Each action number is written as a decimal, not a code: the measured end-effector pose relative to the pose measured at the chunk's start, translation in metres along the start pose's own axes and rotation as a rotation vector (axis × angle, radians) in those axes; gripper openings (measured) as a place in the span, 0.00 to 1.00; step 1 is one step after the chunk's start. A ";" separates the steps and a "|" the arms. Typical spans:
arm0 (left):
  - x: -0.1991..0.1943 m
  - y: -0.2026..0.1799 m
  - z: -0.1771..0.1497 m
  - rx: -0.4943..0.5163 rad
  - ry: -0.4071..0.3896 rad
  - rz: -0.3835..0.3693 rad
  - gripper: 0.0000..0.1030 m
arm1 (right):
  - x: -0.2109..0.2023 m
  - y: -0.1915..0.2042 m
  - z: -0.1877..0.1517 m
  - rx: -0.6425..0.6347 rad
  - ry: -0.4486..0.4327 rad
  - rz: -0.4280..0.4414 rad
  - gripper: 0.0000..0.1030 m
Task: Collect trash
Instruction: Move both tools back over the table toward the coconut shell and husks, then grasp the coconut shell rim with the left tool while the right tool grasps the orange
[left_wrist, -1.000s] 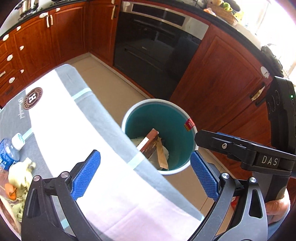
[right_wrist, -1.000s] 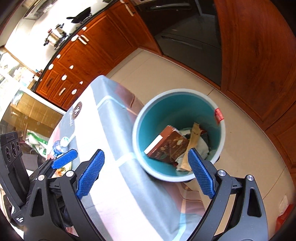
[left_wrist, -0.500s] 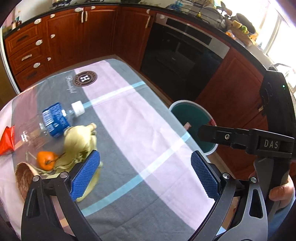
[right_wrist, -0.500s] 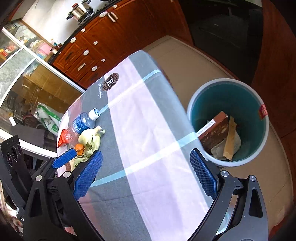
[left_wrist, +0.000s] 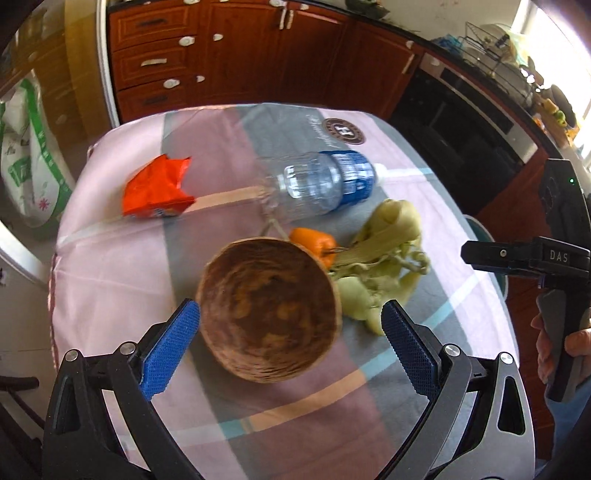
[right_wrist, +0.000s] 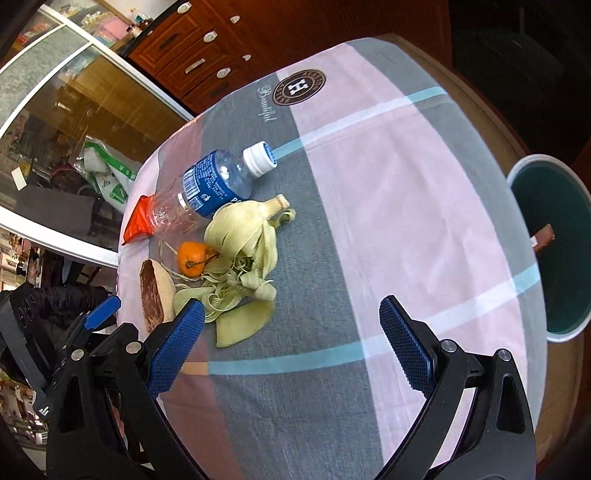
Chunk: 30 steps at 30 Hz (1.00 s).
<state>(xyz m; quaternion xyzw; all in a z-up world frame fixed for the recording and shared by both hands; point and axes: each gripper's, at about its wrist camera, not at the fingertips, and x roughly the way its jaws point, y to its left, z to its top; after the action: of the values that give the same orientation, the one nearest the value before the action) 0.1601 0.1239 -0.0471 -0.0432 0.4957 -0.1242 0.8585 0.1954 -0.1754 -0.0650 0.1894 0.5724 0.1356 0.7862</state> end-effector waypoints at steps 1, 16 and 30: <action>0.002 0.011 -0.002 -0.013 0.003 0.013 0.96 | 0.007 0.005 0.002 -0.002 0.009 0.004 0.89; 0.034 0.059 -0.005 -0.029 0.032 0.037 0.91 | 0.064 0.040 0.023 -0.062 0.005 -0.066 0.89; 0.050 0.039 -0.001 0.036 0.048 0.008 0.52 | 0.072 0.044 0.022 -0.081 -0.008 -0.063 0.39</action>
<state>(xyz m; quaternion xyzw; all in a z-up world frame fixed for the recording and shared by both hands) 0.1902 0.1491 -0.0977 -0.0228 0.5139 -0.1303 0.8476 0.2389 -0.1081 -0.0996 0.1400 0.5688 0.1331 0.7995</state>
